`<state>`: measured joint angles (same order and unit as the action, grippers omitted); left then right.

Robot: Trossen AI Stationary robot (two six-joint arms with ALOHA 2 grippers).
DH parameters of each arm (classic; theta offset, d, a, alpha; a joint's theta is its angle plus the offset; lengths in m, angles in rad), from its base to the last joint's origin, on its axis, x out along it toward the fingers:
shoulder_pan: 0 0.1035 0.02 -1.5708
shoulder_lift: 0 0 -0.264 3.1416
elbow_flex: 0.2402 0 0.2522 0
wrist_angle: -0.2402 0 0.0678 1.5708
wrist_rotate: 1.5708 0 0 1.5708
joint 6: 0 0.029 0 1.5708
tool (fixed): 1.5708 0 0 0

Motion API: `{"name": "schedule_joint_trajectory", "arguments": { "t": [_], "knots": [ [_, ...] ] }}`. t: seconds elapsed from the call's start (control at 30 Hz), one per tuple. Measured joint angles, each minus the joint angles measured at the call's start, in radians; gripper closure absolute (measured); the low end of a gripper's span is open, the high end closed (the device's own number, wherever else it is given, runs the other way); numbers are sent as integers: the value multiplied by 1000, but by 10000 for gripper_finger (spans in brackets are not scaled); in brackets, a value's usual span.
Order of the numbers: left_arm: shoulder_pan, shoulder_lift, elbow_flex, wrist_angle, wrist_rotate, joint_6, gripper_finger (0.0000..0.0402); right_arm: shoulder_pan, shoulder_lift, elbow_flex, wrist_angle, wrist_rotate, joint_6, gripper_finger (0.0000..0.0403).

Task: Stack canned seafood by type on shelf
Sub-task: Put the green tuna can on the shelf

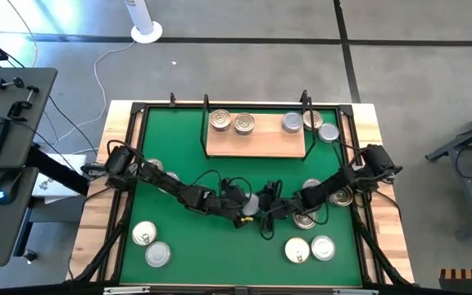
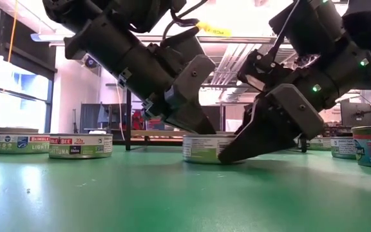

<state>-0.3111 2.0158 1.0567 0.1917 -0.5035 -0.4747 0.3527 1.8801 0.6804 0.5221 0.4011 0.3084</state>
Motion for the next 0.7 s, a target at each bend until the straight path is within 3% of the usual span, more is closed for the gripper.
{"name": "schedule_joint_trajectory", "arguments": {
  "t": [0.27,0.4,0.53,0.7],
  "knots": [
    [-4,-48,-3,-24,60,0,401,26,-19,-2,-22,15,57,18],
    [-22,-120,-3,-37,75,20,401,47,-20,-3,-41,76,84,33],
    [-57,-175,-3,-115,42,24,401,74,-20,-3,-68,124,110,42],
    [-108,-203,-2,-206,-89,4,401,98,-22,-4,-79,148,141,54]
  ]
}}
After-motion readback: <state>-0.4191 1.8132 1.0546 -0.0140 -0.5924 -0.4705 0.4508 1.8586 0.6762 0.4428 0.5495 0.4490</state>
